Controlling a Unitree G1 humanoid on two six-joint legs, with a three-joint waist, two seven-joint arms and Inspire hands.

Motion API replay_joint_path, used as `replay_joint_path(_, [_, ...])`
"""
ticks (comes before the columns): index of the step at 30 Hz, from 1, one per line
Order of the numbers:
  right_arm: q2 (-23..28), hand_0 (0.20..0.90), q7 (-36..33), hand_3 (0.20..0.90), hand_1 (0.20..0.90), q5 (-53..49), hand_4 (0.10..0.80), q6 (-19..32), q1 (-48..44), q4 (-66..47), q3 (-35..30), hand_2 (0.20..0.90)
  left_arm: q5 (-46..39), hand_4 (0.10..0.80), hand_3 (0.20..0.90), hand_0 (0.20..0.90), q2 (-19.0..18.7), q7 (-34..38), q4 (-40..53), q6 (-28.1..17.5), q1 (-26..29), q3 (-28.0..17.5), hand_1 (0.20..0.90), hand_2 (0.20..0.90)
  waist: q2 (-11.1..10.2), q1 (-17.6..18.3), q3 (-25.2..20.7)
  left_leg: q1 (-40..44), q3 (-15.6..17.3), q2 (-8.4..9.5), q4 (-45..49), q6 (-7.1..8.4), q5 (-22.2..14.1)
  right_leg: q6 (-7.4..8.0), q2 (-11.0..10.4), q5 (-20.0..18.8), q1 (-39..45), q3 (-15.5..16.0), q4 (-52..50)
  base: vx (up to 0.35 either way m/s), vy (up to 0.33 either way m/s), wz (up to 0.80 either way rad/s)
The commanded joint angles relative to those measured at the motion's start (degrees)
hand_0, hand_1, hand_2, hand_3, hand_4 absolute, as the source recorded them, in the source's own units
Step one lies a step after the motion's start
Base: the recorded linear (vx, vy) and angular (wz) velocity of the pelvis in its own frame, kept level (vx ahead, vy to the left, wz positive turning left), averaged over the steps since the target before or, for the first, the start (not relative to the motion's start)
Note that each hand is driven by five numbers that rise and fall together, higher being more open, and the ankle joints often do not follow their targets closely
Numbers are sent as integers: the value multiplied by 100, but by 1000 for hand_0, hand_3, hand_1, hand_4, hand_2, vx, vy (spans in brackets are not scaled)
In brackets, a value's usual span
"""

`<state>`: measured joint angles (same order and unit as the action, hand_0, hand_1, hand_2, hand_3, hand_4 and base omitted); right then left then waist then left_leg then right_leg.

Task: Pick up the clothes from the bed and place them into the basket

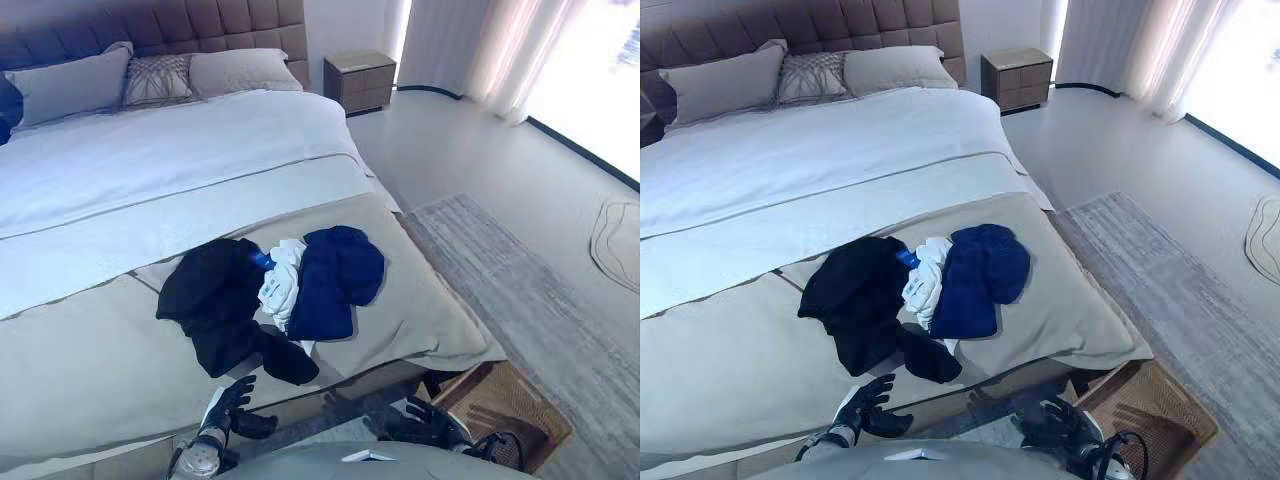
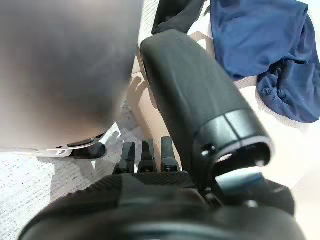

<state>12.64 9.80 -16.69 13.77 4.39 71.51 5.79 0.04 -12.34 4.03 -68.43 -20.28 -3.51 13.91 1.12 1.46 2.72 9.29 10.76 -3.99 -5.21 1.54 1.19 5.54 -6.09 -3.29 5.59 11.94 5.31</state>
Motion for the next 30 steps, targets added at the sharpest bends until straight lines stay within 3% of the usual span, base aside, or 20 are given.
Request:
replay_joint_path(1, [4,900,-36,900,900,-3,800,266,-479,-39,66,900,-54,800,900,900,-145,74,225,-281,416,-107,900,900,-131,22,152,-62,-213,184,73,-42,-498,84,-21,521,153,22,-318,0,0,0])
replay_joint_path(8, [12,900,-715,900,900,316,800,299,-498,34,63,900,-33,800,900,900,-103,333,208,-380,417,-90,900,900,-101,40,139,-31,-209,183,50,-30,-502,87,-19,509,185,12,-272,0,0,0])
replay_joint_path(11, [22,900,-1021,900,900,338,800,364,-516,24,45,900,-75,800,900,900,-102,383,256,-622,410,-111,900,900,-85,38,130,-11,-215,189,42,-29,-506,86,-18,506,203,13,-266,0,0,0])
replay_joint_path(17, [73,900,-1616,900,900,768,800,737,-605,-216,180,900,-88,800,900,900,-173,812,557,-799,472,-148,900,900,-61,0,146,-22,-261,207,43,-25,-498,71,-18,503,209,13,-262,0,0,0])
replay_joint_path(24, [454,900,-2899,900,900,1161,800,853,-815,-1521,466,900,686,800,900,900,-710,1758,1786,-865,621,-133,900,900,-1,-197,205,-112,-427,246,48,11,-465,52,-83,510,200,174,-284,-6,9,12])
replay_joint_path(30, [858,900,-3864,900,900,1971,800,553,-962,-2647,615,900,908,800,900,900,-1102,1843,2728,-614,550,-224,900,900,17,-419,235,-232,-626,268,57,42,-418,32,-143,528,184,382,-292,-12,-8,22])
